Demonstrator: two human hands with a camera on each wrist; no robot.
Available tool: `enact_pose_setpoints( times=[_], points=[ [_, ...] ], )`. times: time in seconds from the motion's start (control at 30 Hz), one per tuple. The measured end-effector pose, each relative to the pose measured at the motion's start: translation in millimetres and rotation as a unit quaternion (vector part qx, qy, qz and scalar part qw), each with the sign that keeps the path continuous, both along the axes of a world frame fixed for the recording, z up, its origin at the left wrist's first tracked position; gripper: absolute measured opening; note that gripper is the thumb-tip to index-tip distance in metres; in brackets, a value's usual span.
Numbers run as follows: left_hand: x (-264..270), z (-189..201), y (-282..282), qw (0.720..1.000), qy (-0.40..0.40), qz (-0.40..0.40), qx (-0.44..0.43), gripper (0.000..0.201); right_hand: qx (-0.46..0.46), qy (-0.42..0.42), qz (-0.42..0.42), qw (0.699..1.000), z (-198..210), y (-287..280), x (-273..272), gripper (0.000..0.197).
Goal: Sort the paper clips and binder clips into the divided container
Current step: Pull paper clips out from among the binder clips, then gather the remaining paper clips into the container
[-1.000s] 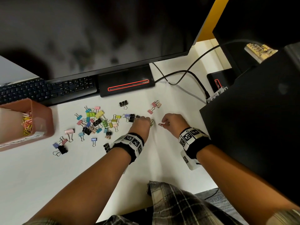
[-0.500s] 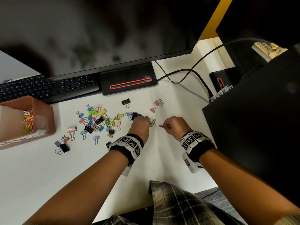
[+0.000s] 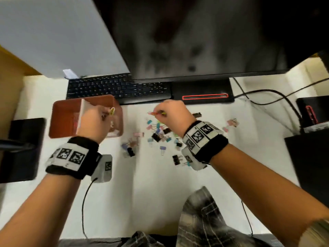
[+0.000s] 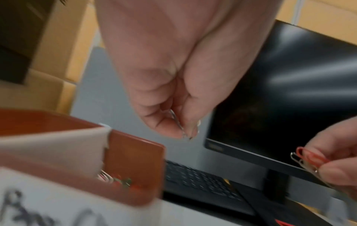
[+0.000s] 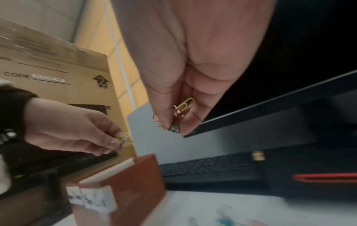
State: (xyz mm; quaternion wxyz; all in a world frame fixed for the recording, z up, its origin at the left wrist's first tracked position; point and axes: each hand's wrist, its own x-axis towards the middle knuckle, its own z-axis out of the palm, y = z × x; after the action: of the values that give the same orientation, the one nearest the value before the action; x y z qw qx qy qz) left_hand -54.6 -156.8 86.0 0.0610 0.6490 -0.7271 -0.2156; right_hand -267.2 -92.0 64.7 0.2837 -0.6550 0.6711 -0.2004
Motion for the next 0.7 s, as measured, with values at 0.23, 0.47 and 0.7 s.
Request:
enact_pose_setpoints(
  times=[0.23, 0.47, 0.7],
  points=[
    [51.3, -20.0, -59.8, 0.999, 0.007, 0.002, 0.052, 0.021, 0.027, -0.036, -0.025, 0.999, -2.4, -84.3, 138.5, 0.018],
    [63.5, -7.8, -50.1, 0.991, 0.115, -0.072, 0.018, 0.034, 0.017, -0.142, -0.076, 0.987, -15.1, -63.6, 150.7, 0.033],
    [9.1, -24.3, 22.5, 0.943, 0.22, -0.237, 0.075, 0.023, -0.019, -0.028, -0.203, 0.978, -41.0, 46.0, 17.0, 0.022]
  ],
)
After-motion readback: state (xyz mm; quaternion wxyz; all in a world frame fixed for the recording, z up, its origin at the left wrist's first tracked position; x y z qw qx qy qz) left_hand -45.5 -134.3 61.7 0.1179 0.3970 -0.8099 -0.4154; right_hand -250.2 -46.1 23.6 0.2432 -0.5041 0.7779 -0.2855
